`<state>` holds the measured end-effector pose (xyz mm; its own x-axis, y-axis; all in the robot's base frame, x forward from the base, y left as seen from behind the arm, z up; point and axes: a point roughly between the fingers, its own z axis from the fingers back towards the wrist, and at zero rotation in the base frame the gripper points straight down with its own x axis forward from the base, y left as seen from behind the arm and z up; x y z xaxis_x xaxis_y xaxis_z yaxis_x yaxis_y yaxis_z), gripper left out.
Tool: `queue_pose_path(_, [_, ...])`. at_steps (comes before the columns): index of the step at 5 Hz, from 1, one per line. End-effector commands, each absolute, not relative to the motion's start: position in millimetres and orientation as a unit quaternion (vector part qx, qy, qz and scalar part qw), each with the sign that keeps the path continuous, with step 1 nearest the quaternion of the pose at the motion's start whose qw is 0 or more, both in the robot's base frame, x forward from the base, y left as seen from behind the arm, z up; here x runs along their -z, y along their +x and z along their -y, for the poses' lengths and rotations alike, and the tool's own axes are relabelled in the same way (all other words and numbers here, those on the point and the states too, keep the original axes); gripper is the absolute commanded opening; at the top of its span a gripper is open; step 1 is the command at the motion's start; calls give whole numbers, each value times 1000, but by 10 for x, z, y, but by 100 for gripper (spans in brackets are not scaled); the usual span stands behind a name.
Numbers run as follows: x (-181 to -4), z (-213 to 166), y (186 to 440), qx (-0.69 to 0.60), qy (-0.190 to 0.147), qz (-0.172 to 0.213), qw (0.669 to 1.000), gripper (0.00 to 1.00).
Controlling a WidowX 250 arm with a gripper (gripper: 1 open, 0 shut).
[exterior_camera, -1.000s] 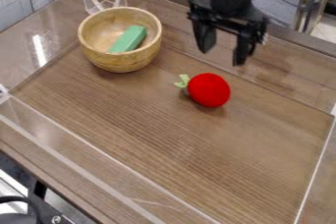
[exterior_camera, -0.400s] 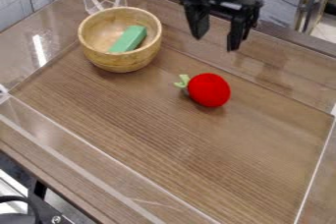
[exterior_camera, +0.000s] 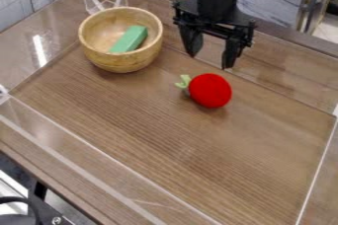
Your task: Move the red fruit to the right
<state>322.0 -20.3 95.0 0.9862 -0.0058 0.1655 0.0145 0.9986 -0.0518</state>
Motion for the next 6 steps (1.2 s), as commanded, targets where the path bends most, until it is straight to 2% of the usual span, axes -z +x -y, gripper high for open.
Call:
queue_pose_path(1, [-1220,263,3274,37,-32,123,991,100])
queue_pose_path(3, [-974,134,3280,35,-29,122,991,100])
queue_pose_path(6, [-912,-145,3196,-60,-21,90,994,100])
